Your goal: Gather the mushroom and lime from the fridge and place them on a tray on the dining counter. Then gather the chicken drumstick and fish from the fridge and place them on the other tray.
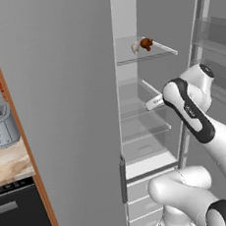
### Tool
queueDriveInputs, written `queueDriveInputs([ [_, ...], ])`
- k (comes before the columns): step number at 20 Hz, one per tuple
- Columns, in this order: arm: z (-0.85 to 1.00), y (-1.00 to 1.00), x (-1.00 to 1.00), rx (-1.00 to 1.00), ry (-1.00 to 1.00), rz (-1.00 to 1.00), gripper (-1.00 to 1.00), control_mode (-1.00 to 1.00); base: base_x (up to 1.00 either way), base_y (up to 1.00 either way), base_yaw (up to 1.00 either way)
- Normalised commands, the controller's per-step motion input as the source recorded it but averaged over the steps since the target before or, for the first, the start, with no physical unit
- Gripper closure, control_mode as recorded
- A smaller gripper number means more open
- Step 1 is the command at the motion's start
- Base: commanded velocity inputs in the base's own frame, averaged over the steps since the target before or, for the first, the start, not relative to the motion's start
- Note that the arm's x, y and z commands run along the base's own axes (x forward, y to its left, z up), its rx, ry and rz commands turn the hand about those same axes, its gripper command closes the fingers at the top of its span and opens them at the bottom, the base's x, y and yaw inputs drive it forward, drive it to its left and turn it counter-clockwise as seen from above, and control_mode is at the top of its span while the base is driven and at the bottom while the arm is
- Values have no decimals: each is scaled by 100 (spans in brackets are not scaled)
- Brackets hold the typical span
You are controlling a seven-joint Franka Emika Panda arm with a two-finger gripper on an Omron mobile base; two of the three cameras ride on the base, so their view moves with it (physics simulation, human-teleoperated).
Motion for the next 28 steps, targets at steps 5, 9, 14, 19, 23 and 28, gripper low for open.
queueDriveInputs([
  [5,0,16,82,1,-4,16,-100,-100,0,0,0],
  [9,0,5,76,0,0,10,-100,-100,0,0,0],
  [14,-1,2,48,0,2,7,-100,-100,0,0,0],
  [19,-10,2,26,0,2,3,-100,-100,0,0,0],
  [23,-6,13,27,0,0,0,-100,-100,0,0,0],
  [28,-1,1,50,0,4,0,-100,-100,0,0,0],
])
